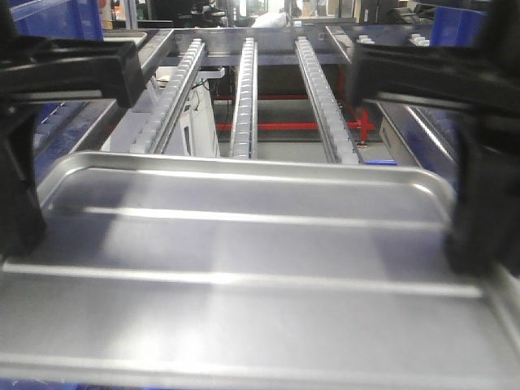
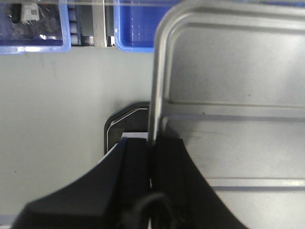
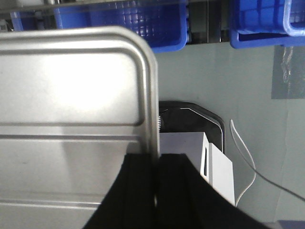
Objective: Grab silver tray and stack on right shelf
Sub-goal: 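Lift the silver tray with both grippers and pull it toward the robot, then hold the tray in both grippers while the base turns and drives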
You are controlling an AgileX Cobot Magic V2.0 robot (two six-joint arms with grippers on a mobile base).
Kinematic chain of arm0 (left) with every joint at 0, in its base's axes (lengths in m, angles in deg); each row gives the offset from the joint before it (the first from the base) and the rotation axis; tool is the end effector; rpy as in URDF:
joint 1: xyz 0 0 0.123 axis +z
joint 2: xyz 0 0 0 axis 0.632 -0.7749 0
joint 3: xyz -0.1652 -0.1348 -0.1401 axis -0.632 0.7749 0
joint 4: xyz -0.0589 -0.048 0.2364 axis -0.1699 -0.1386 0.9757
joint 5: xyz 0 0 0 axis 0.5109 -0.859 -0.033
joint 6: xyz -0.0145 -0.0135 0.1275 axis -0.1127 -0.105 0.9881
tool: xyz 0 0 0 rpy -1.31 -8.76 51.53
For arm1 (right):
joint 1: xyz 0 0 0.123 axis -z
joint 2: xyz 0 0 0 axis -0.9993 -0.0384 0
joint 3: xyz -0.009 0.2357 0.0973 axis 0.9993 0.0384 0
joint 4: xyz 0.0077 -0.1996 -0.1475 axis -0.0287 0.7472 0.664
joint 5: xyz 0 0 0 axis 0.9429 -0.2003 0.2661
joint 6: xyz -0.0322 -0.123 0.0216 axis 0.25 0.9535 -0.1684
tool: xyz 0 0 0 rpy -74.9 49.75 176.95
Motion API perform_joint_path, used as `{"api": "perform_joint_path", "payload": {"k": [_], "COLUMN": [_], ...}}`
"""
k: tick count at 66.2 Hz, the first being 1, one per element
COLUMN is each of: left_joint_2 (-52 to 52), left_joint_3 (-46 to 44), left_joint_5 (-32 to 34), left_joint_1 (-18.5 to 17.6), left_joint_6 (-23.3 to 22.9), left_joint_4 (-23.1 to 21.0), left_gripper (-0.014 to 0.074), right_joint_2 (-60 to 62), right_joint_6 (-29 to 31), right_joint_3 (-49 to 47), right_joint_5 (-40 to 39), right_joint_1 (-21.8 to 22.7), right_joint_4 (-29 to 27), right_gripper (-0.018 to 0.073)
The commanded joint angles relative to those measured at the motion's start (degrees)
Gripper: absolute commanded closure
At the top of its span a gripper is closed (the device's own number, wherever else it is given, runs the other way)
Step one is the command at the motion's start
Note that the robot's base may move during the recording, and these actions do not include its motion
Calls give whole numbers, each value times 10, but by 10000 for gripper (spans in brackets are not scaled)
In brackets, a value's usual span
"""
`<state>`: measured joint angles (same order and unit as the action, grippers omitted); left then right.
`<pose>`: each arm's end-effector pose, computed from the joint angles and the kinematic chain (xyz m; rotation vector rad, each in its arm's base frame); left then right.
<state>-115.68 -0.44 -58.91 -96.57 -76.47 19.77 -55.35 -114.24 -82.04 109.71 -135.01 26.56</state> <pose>0.1509 -0.1948 0.2210 0.1377 2.8410 -0.1602 0.1657 0.1635 0.2088 0.2418 2.8448 0.3039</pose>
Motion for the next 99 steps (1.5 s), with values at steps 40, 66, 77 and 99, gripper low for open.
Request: {"api": "perform_joint_path", "payload": {"k": [40,66,77,99], "left_joint_2": [69,68,68,68], "left_joint_3": [20,23,31,31], "left_joint_5": [-48,-48,-47,-45], "left_joint_1": [-85,-85,-85,-85], "left_joint_6": [-85,-75,-75,-75], "left_joint_4": [37,37,35,40], "left_gripper": [697,697,697,697], "right_joint_2": [52,45,31,29], "right_joint_6": [-81,-87,-87,-87], "right_joint_3": [5,3,-17,-20], "right_joint_5": [36,37,45,72], "right_joint_1": [-98,-98,-98,-98], "right_joint_4": [75,80,80,85], "right_gripper": [503,503,503,503]}}
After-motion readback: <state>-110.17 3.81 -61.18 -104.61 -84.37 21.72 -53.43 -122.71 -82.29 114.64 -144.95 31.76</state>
